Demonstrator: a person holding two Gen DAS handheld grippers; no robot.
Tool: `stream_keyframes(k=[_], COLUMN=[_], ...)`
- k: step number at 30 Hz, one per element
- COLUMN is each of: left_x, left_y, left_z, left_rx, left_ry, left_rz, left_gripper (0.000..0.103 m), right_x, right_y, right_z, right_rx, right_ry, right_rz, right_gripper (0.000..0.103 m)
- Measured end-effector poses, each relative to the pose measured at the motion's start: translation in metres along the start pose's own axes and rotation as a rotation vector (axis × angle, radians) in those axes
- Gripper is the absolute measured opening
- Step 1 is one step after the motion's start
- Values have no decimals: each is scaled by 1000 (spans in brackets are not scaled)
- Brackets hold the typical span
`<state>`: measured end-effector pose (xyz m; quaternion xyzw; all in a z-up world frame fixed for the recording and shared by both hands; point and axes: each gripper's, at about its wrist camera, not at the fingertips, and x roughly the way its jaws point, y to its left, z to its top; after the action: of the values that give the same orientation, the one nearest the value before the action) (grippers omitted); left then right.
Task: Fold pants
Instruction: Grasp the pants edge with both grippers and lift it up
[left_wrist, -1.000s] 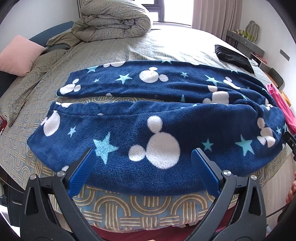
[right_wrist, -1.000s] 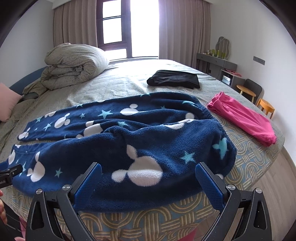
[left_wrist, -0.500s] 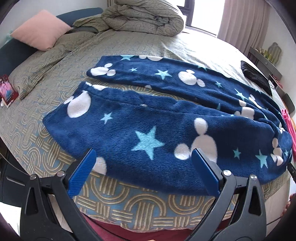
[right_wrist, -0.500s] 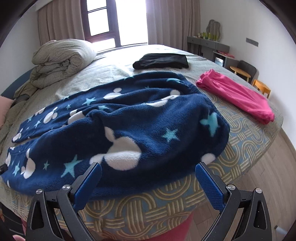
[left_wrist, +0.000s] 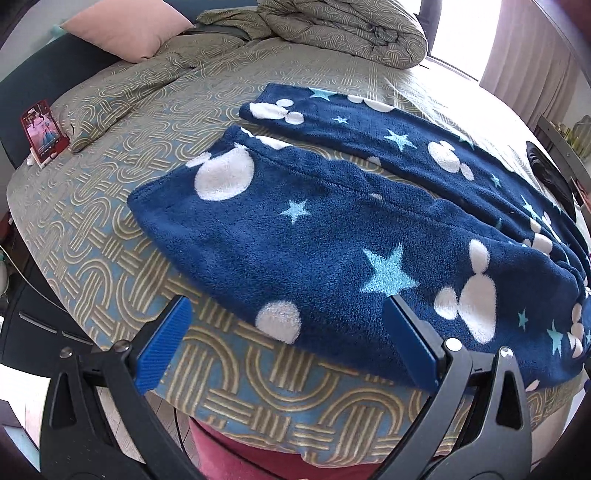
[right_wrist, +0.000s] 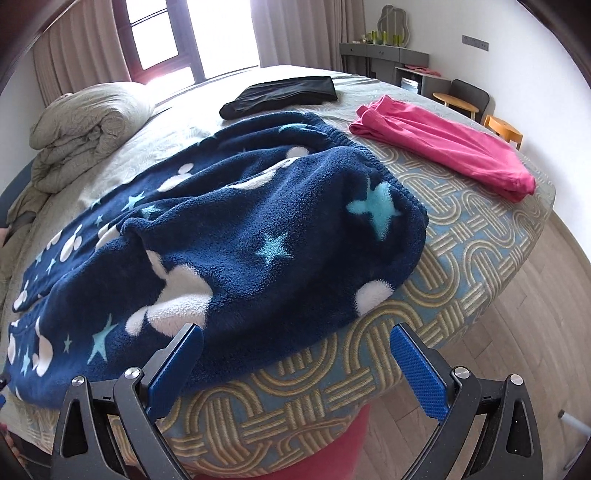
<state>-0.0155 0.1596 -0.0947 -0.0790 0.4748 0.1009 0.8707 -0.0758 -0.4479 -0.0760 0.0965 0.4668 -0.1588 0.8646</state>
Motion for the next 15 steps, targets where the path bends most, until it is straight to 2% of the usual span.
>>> stream_keyframes(k=[8,13,15], left_x=[15,21,24], left_y=[10,26,35], left_z=[-6,-8,-9], left_rx=[-1,-49,-80], left_ry=[32,64,83], left_rz=[42,36,29], left_gripper=[102,102,102], right_x=[16,24,23], right_y=[-22,-46,-54], right_z=[-4,-7,-8], right_rx=[138,305,350], right_ry=[60,113,103], right_rz=[139,221,253], right_gripper=[103,103,103])
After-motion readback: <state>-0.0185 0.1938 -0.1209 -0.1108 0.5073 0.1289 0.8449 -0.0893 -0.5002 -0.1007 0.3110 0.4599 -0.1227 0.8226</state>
